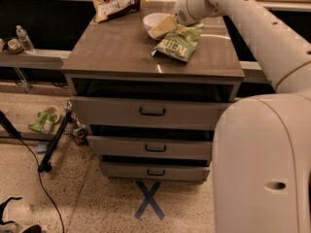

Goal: Move white bowl near brown chip bag

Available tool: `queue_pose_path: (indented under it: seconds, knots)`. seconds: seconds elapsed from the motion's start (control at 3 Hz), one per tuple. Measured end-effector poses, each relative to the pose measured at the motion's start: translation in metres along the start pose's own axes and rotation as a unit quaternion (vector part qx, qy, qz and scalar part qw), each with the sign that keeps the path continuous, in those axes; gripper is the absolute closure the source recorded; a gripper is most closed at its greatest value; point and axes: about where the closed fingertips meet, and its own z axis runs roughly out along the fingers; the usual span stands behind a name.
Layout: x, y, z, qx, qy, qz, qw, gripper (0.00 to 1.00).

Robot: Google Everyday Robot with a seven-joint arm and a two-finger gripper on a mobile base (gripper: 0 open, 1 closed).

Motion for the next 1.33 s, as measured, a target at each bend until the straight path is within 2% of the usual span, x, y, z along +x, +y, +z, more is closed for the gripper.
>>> queue_pose_path:
  seconds: [0.67,1.0,1.33]
  knots:
    - [-0.004,0.021,0.033,-0.048,0.017,-0.021,0.9985,0.49]
    - [-0.001,0.028,0.052,-0.073,0.025,-0.025,0.9967,0.6]
    - [0.004,0.037,0.073,-0.096,0.037,-0.037,0.994,0.88]
